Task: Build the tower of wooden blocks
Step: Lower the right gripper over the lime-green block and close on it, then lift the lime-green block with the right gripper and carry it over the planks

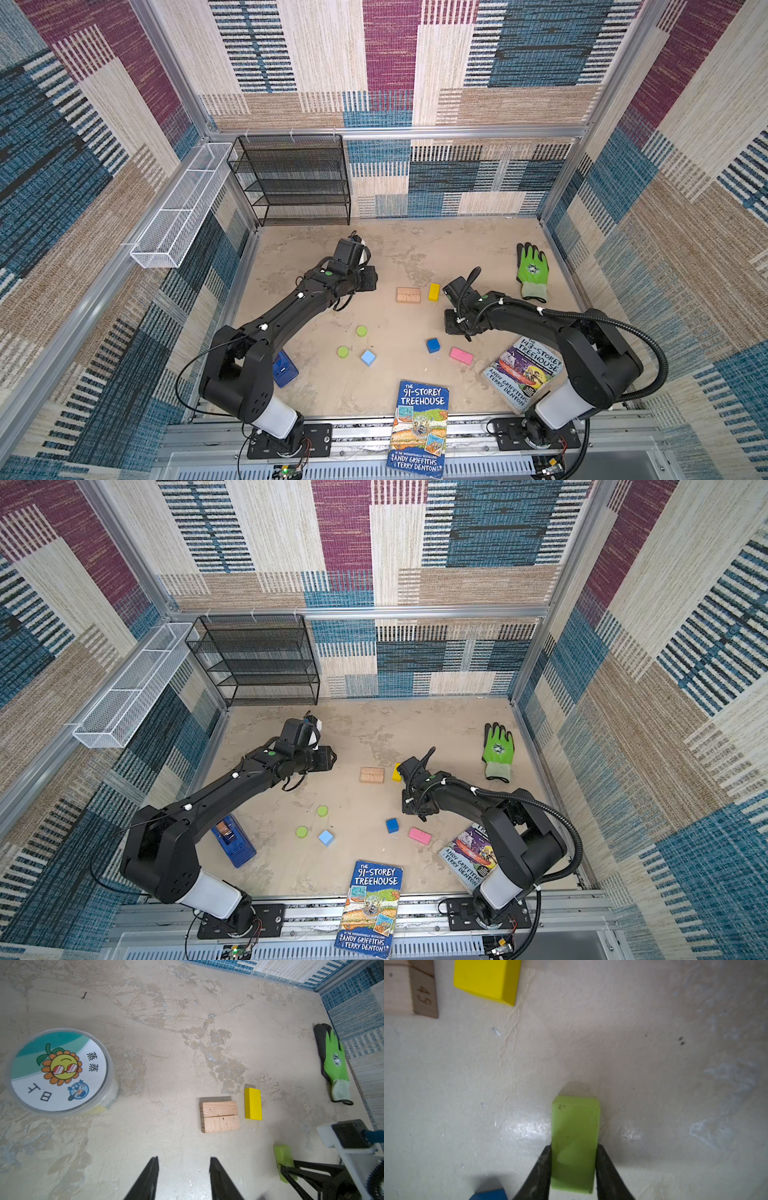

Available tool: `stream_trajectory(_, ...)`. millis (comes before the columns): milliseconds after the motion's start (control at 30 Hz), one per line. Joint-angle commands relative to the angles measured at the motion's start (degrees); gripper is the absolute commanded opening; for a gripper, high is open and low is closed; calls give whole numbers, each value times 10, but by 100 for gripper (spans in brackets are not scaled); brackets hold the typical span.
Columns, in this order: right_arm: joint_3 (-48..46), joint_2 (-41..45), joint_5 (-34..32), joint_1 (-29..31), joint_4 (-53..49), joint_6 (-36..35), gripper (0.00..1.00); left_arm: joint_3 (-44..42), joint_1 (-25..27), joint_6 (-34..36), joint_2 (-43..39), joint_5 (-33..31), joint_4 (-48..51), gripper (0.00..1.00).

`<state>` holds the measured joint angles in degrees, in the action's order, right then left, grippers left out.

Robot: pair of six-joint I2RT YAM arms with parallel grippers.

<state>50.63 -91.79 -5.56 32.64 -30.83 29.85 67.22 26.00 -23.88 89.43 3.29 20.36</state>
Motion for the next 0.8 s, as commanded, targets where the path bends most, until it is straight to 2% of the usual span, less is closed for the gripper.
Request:
stream_trajectory(0,7,-9,-16,3,-8,1,25,6,0,9,1,0,1,45)
stream_trajectory(100,15,-9,-23,8,-13,1,19,6,0,9,0,-2,2,45)
stream_trajectory(500,79,13,-4,9,-32,-7,18,2,-3,13,-8,-8,5,45)
stream_trajectory(767,172,-40,13,15,-36,-25,18,-5,-9,16,-20,-13,8,45)
